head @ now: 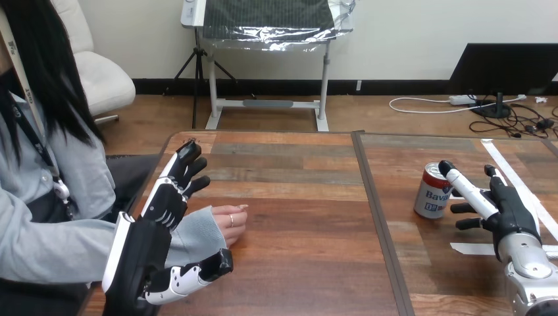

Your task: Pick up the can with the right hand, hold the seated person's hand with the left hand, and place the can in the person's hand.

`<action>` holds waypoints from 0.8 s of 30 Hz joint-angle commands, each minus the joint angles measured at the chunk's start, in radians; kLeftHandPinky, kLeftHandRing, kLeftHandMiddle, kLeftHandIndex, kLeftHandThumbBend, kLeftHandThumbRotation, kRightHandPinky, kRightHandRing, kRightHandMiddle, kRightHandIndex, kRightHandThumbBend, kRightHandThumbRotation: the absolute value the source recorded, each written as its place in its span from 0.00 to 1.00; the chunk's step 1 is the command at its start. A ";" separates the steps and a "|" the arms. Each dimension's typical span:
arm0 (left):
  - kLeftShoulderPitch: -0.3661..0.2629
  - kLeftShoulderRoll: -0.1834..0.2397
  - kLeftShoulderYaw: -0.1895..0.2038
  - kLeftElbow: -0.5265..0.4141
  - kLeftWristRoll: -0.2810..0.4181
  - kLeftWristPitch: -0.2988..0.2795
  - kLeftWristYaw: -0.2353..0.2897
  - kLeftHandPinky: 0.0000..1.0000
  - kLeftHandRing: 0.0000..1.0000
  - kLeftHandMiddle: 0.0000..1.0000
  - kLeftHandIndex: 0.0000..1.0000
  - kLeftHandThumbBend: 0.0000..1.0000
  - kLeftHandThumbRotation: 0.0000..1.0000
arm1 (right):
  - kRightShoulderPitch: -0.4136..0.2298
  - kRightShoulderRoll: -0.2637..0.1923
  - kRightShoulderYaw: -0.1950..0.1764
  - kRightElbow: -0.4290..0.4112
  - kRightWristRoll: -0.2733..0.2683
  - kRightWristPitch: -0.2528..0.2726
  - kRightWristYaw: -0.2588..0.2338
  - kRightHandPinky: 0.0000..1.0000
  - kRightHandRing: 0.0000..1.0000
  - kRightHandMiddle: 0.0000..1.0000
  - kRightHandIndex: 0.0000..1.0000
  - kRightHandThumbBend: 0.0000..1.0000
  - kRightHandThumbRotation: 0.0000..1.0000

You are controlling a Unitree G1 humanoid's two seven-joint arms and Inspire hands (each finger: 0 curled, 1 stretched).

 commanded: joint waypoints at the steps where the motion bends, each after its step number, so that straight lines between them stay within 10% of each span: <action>1: -0.036 0.014 0.007 -0.025 0.008 -0.009 0.007 0.85 0.91 0.94 0.93 1.00 0.56 | -0.102 -0.009 0.006 -0.007 -0.003 -0.025 -0.004 0.46 0.61 0.69 1.00 1.00 0.67; 16: -0.031 0.015 0.005 -0.028 0.009 -0.008 0.011 0.85 0.91 0.94 0.93 1.00 0.55 | -0.106 -0.009 0.001 -0.007 0.002 -0.025 -0.001 0.47 0.61 0.80 1.00 1.00 0.68; 24: -0.028 0.014 0.000 -0.034 -0.005 0.001 0.005 0.85 0.92 0.94 0.93 1.00 0.55 | -0.107 -0.010 0.004 -0.008 -0.001 -0.035 0.000 0.62 0.79 0.88 1.00 1.00 0.69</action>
